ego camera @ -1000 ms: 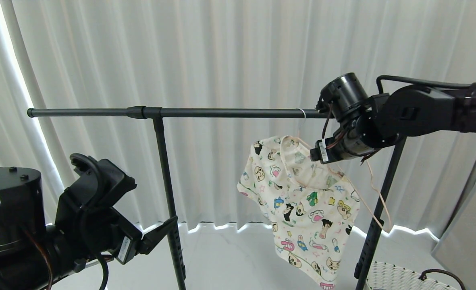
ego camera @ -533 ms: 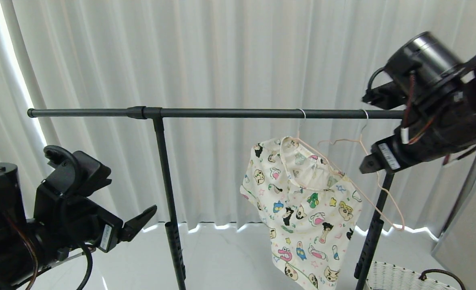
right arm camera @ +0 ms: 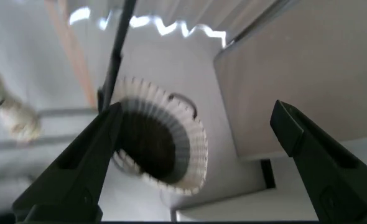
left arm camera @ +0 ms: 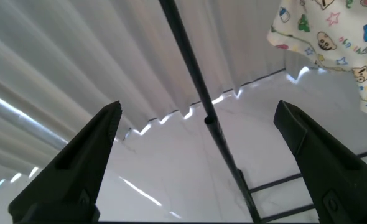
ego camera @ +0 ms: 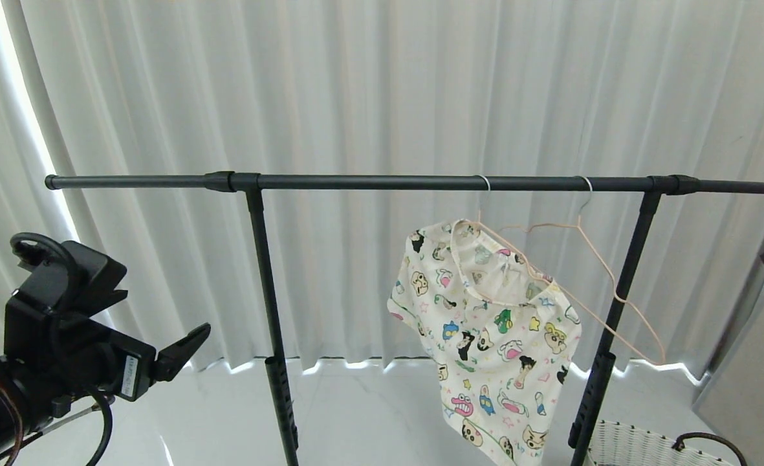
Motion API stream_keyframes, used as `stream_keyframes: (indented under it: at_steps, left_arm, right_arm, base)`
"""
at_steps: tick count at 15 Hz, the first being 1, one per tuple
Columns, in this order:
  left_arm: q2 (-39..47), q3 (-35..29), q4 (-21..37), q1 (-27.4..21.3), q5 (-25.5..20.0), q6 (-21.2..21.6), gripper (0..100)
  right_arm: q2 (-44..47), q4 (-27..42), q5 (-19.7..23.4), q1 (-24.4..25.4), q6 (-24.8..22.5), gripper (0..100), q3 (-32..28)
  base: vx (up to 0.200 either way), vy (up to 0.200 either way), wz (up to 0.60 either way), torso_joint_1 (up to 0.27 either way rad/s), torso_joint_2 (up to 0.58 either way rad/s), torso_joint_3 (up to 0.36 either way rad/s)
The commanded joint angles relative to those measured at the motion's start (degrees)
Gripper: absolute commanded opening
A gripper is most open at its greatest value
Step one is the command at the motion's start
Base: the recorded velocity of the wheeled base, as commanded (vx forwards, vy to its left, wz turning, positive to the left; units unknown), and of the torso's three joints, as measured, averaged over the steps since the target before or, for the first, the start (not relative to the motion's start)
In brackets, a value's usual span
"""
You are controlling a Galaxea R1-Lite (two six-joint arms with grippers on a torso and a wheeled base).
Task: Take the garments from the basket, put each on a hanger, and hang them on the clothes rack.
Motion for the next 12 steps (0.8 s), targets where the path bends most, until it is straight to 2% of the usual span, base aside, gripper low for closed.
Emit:
stream_keyframes:
  at_steps: [1,2,3,5,7,12]
  left_arm:
    - [-0.52,0.61,-0.03,2.32,0.01,0.01,100]
    - [-1.05,0.79,-0.03,3.11,0.01,0.01,100]
    - [-1.49,0.88,-0.03,3.46,0.01,0.01,100]
    - [-1.75,0.88,0.06,3.73,0.01,0.01,100]
    - [-1.75,0.96,-0.03,3.9,0.01,0.01,100]
    - [-2.98,3.34,-0.03,4.25,0.01,0.01,100]
  right_arm:
    - [-5.69,-12.21,4.43,-8.43,-5.35,100,12.09]
    - [-6.48,-21.61,7.16,-10.45,-8.6,100,18.15]
    - [-6.48,-28.03,7.86,-10.89,-10.71,100,22.02]
    - [-6.31,-36.29,8.12,-10.98,-13.17,100,27.38]
    - [-6.39,-38.22,8.12,-10.98,-13.35,100,29.14]
    - [-8.06,-37.96,7.95,-10.98,-13.96,100,31.07]
  base:
    - [0.0,0.0,0.0,0.0,0.0,0.0]
    - [0.0,0.0,0.0,0.0,0.0,0.0]
    - [0.0,0.0,0.0,0.0,0.0,0.0]
    - [0.0,0.0,0.0,0.0,0.0,0.0]
    - [0.0,0.0,0.0,-0.055,0.13,0.077]
    - [0.0,0.0,0.0,-0.197,0.46,0.251]
